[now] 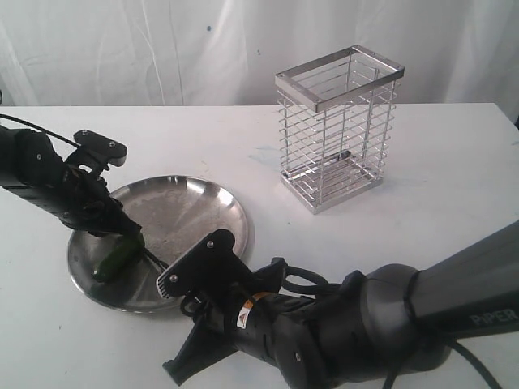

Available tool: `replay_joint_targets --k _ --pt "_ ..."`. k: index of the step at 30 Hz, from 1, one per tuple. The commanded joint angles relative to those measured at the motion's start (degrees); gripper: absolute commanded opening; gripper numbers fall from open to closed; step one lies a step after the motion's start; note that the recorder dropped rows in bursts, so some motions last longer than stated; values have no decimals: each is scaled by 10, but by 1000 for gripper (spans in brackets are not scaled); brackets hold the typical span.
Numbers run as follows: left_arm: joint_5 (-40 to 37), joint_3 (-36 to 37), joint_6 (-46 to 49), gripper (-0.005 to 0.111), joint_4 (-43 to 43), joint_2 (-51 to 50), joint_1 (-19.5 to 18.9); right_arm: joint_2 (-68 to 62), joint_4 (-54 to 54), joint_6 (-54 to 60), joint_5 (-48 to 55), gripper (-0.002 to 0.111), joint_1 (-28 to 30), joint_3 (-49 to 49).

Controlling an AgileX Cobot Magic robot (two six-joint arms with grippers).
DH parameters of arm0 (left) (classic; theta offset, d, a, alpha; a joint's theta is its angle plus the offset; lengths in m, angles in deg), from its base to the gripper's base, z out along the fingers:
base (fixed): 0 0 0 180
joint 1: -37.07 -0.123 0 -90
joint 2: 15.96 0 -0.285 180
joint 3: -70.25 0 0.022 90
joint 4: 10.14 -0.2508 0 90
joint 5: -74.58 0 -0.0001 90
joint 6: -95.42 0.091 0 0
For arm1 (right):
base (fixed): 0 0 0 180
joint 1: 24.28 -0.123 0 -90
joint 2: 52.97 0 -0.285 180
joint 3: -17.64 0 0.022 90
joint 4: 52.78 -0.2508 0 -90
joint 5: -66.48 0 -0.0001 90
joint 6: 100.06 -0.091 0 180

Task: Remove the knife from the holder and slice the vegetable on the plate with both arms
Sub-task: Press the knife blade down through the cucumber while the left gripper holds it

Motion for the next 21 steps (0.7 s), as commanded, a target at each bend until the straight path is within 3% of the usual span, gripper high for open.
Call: replay_joint_targets --k 1,9,15,21 --pt "-39 8 -3 39 6 -3 7 -2 8 3 8 0 1 -2" --pt "-44 7 -3 39 6 75 7 -2 8 3 10 0 1 -2" --pt "-81 7 -5 39 33 80 11 -2 8 5 10 0 1 -2" --pt "-93 8 10 39 33 82 64 -2 8 5 8 0 1 -2"
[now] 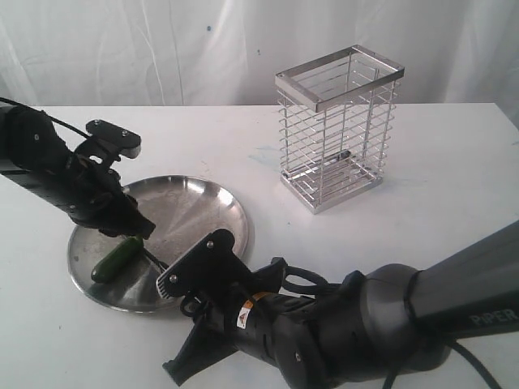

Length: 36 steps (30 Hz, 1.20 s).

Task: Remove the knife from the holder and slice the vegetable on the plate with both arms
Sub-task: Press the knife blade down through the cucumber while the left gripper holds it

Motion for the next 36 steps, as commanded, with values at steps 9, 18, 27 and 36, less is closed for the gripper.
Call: replay_joint_targets --k 9,18,27,36 --pt "-4 42 25 39 8 -8 27 -2 6 5 3 0 1 -2" --pt "54 58 25 39 8 -20 27 -2 6 5 4 0 1 -2" --pt "37 58 25 39 -6 35 6 -2 6 5 6 0 1 -2" --pt "4 70 25 39 -7 38 -7 -2 6 5 6 0 1 -2"
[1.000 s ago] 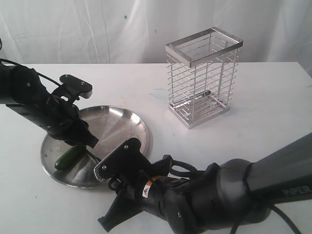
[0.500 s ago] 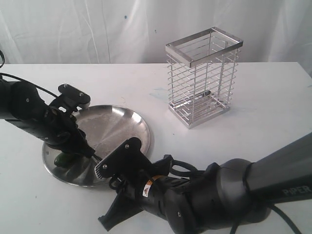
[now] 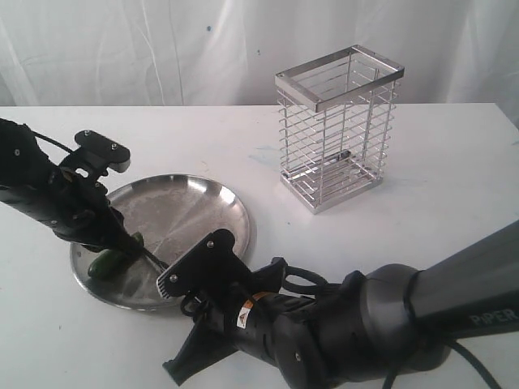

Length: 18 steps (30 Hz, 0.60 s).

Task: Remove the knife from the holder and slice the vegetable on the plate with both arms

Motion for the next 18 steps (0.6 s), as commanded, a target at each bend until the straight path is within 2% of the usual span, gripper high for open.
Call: replay_joint_targets --k 1,18 --pt "-5 20 0 39 0 5 -1 -2 8 5 7 0 1 -2" --pt "42 26 0 39 -14 -22 -5 -2 8 5 20 0 1 -2"
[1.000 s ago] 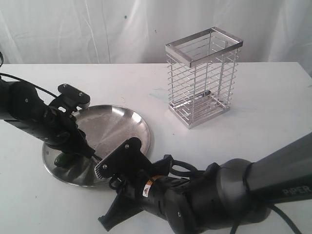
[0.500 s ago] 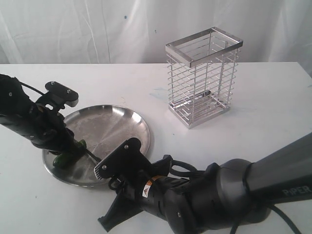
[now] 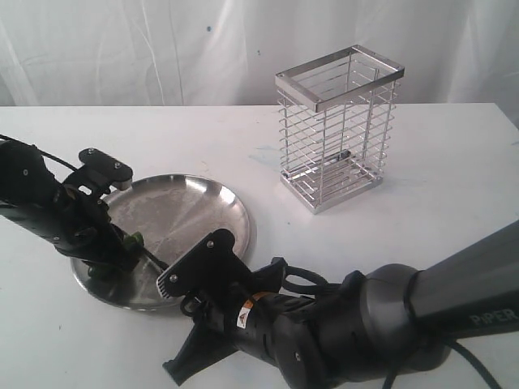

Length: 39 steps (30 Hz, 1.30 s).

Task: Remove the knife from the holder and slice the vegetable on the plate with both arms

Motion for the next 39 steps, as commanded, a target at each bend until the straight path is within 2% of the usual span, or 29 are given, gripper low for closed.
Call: replay_joint_targets --k 1,6,14,18,28,39 --pt "15 4 0 39 -4 2 -15 -2 8 7 30 0 1 -2" --pt "21 4 -14 39 -4 2 -49 -2 8 8 34 0 1 -2" --pt "27 4 -17 39 8 2 -51 -2 8 8 31 0 1 -2" --pt "21 4 -17 39 18 2 -39 -1 -43 8 -25 0 1 -2" --pt "13 4 -17 39 32 3 16 12 -64 13 -57 0 2 -2" --pt "-33 -5 2 39 28 3 19 66 -96 60 -58 0 22 -2"
